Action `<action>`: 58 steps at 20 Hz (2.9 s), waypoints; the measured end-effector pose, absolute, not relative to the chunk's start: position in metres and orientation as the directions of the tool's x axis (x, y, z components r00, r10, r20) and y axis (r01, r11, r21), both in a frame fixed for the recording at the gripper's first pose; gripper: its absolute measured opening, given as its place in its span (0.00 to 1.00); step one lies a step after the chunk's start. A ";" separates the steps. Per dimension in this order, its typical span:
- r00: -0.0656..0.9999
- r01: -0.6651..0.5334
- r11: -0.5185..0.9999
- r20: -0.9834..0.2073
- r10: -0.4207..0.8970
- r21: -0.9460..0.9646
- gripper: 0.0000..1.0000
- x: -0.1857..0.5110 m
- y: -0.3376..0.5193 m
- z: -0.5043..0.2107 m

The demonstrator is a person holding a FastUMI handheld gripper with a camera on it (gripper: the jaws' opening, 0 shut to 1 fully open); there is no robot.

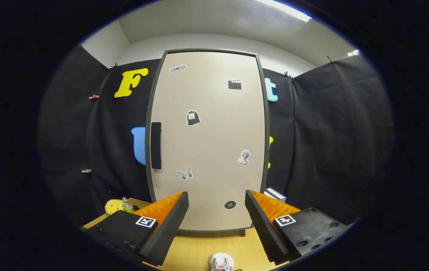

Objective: Open the shoe cabinet door, grab the shoes and put them into the shoe cabinet, then close the shoe cabinet door.

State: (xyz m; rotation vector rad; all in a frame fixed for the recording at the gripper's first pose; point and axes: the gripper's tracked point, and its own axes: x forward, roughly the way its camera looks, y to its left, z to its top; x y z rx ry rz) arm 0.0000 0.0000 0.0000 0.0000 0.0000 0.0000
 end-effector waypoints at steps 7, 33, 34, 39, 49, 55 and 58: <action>1.000 -0.007 1.000 -0.002 0.007 -0.019 0.98 -0.001 0.008 0.003; 0.995 -0.088 0.995 0.039 0.090 -0.040 0.98 0.041 0.050 0.059; 0.994 -0.098 0.994 0.046 0.100 -0.048 0.98 0.050 0.057 0.064; 0.982 -0.186 0.981 0.023 0.187 -0.045 0.98 0.096 0.103 0.073; 0.976 -0.202 0.979 -0.080 0.200 -0.010 0.98 0.173 0.167 0.036; 0.987 -0.151 0.986 -0.065 0.147 -0.067 0.92 0.188 0.174 0.037; 0.988 -0.136 0.989 -0.083 0.131 -0.053 0.67 0.190 0.173 0.033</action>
